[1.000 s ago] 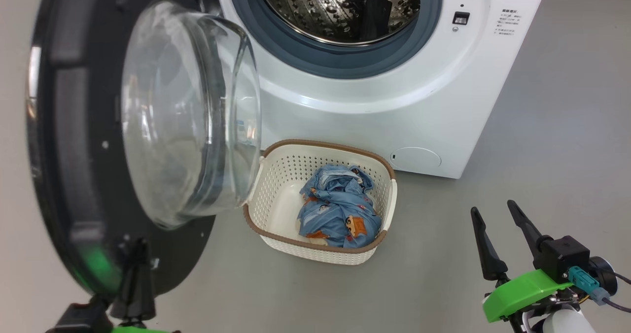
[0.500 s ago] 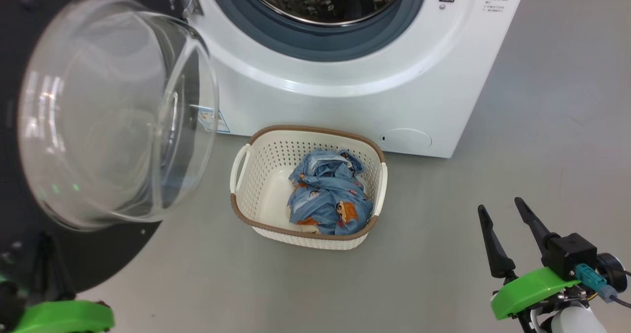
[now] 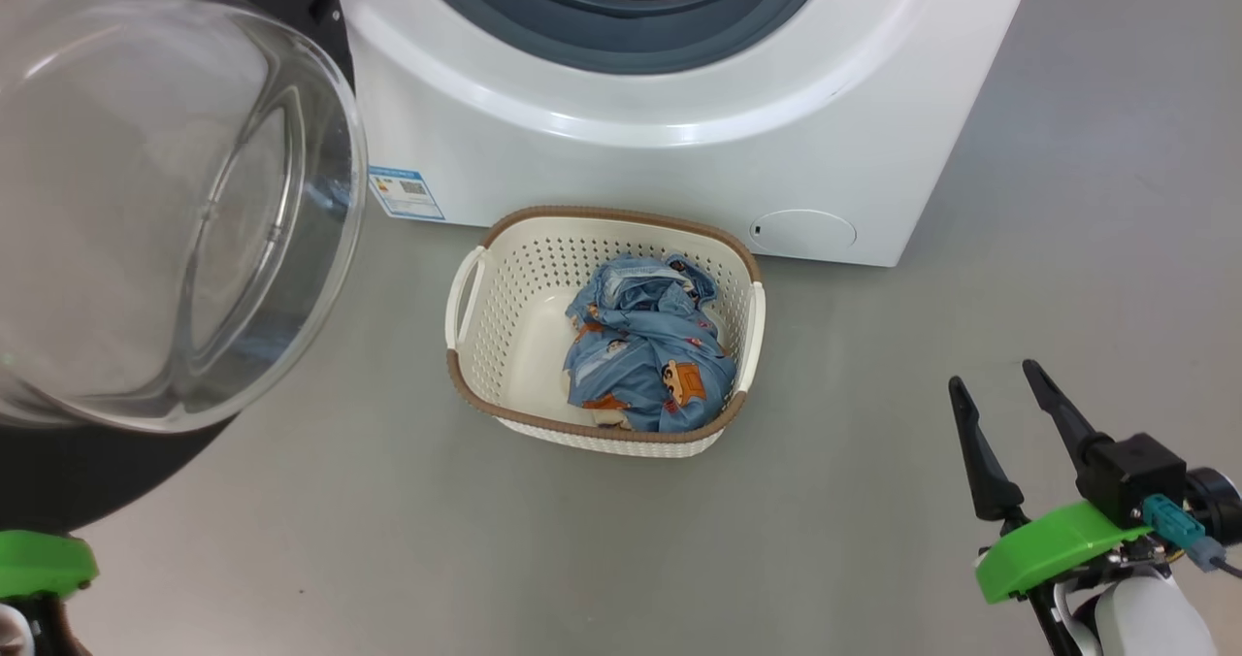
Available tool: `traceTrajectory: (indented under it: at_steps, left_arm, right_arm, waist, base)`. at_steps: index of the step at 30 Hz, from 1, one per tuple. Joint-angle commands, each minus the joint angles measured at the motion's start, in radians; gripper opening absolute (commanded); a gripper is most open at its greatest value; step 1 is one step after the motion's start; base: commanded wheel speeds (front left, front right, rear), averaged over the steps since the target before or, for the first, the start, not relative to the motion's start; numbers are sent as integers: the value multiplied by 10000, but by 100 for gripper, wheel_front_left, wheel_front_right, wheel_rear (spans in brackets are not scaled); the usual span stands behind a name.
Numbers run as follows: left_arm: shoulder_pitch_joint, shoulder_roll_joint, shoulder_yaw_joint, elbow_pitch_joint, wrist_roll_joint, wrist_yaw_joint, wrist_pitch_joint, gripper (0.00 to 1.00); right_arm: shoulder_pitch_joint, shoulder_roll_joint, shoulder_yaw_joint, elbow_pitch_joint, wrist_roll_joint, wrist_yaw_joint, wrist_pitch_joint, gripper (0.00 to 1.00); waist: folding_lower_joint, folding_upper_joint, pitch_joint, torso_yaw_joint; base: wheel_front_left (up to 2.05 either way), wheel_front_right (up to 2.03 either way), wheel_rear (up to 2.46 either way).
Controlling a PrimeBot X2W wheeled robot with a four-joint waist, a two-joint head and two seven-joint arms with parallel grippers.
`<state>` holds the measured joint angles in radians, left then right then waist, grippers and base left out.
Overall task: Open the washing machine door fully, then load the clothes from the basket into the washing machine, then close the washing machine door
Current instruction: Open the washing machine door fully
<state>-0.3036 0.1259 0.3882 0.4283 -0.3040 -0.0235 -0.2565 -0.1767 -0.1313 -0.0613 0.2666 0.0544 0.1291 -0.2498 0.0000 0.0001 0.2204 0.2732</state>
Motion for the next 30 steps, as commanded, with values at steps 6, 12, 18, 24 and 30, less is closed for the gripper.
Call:
traceTrajectory:
  at_steps: [6, 12, 18, 24, 30]
  left_arm:
    - [-738, 849, 922, 497, 147, -176, -53, 0]
    - [-897, 969, 1199, 698, 428, -401, -53, 0]
    - [-567, 740, 1209, 263, 824, -679, -53, 0]
    - [262, -42, 705, -1031, 1456, -856, -53, 0]
    - [1051, -603, 95, -2349, 1698, -909, -53, 39]
  right_arm:
    - [-412, -126, 318, -220, 12, 16, -111, 100]
    - [-445, -78, 331, -145, 49, 16, -112, 100]
    - [-401, 49, 304, -23, 88, 16, -115, 100]
    - [-263, 175, 225, -5, 143, 16, -118, 100]
    - [-170, 310, 269, -9, 159, 16, -119, 100]
  waist:
    - [0, -1, 131, -64]
    - [0, -1, 101, -128]
    - [0, -1, -178, -198]
    - [0, -1, -500, -228]
    - [0, -1, -723, -349]
  base:
    - [0, 0, 0]
    - [0, 0, 0]
    - [0, 0, 0]
    - [0, 0, 0]
    - [0, 0, 0]
